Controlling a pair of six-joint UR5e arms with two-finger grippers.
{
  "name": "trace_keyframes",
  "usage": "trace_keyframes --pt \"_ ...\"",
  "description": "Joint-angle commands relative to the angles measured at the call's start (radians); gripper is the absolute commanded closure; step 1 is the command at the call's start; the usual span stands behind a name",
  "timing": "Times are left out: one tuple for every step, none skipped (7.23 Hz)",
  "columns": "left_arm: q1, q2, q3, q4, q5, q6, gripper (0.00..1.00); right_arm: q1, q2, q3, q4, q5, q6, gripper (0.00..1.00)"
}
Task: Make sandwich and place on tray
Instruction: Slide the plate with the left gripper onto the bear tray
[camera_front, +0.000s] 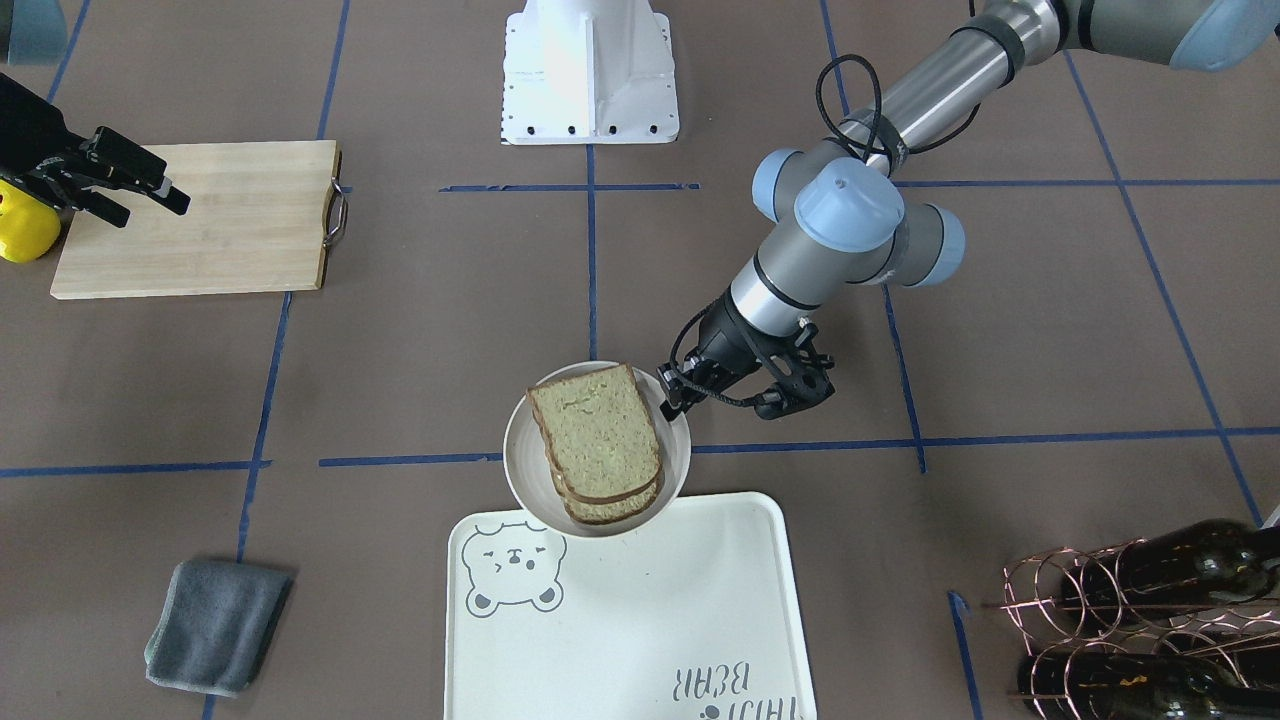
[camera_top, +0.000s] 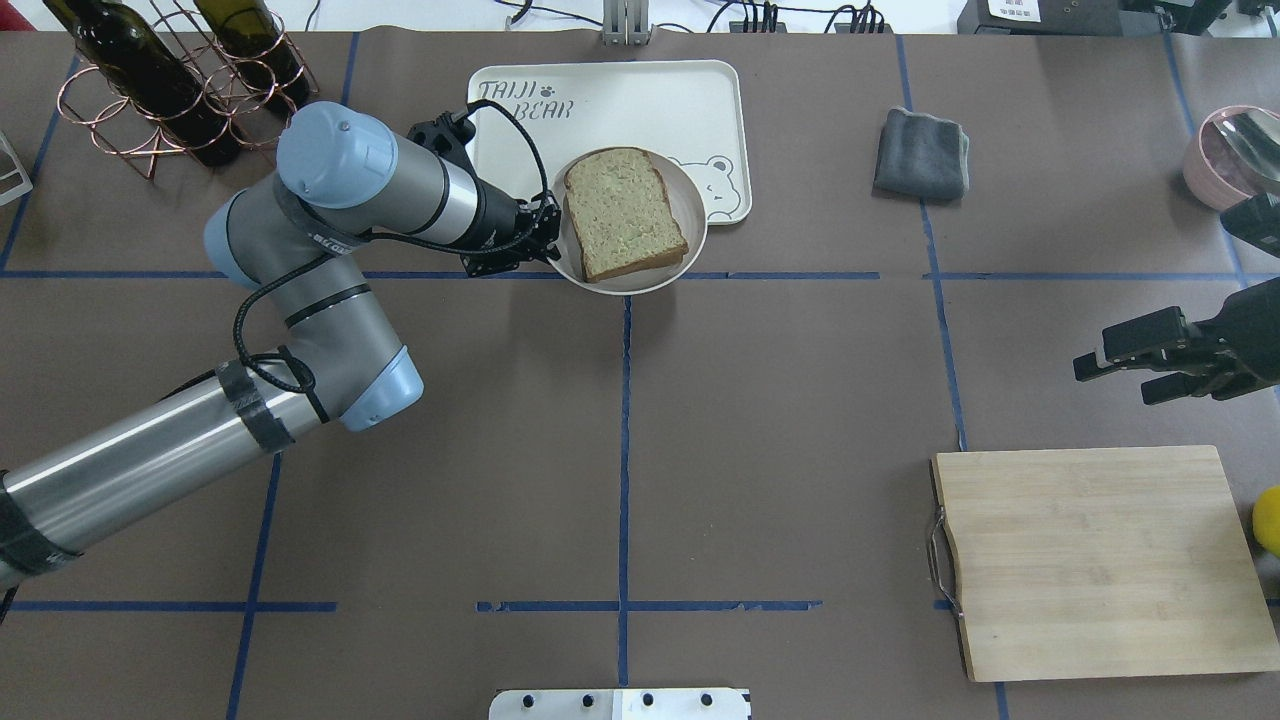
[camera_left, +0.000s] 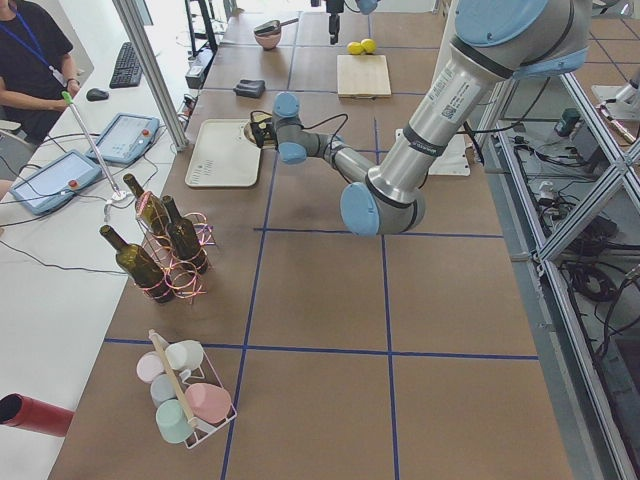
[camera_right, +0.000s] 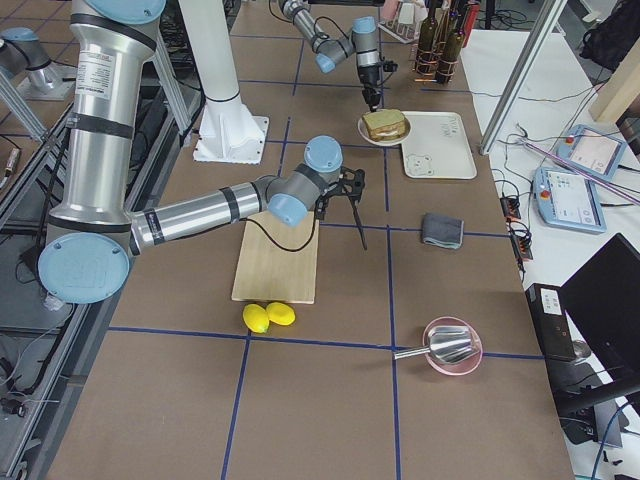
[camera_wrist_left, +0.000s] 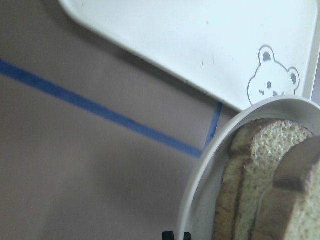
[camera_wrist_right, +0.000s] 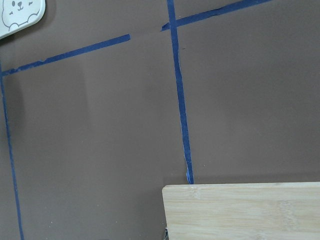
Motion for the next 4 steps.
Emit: trace_keyframes --pt "-0.047 -0.132 0.281 -0.105 -0.002 -0.002 1.0 -0.001 0.007 -0.001 -0.002 -0.002 0.001 0.0" --pt "-0.056 -0.158 0.374 -0.16 0.004 -0.002 1.0 -0.002 0.011 -0.007 -0.002 -0.007 -0.001 0.0" --pt "-0.067 -0.166 0.42 -0.204 0.004 -0.002 1.0 -0.002 0.012 -0.007 -0.002 -0.01 -0.001 0.0" --pt "-0.068 -0.192 0.46 -0.218 0.013 -0.004 1.0 -0.001 0.012 -0.003 -0.002 -0.01 0.0 0.0"
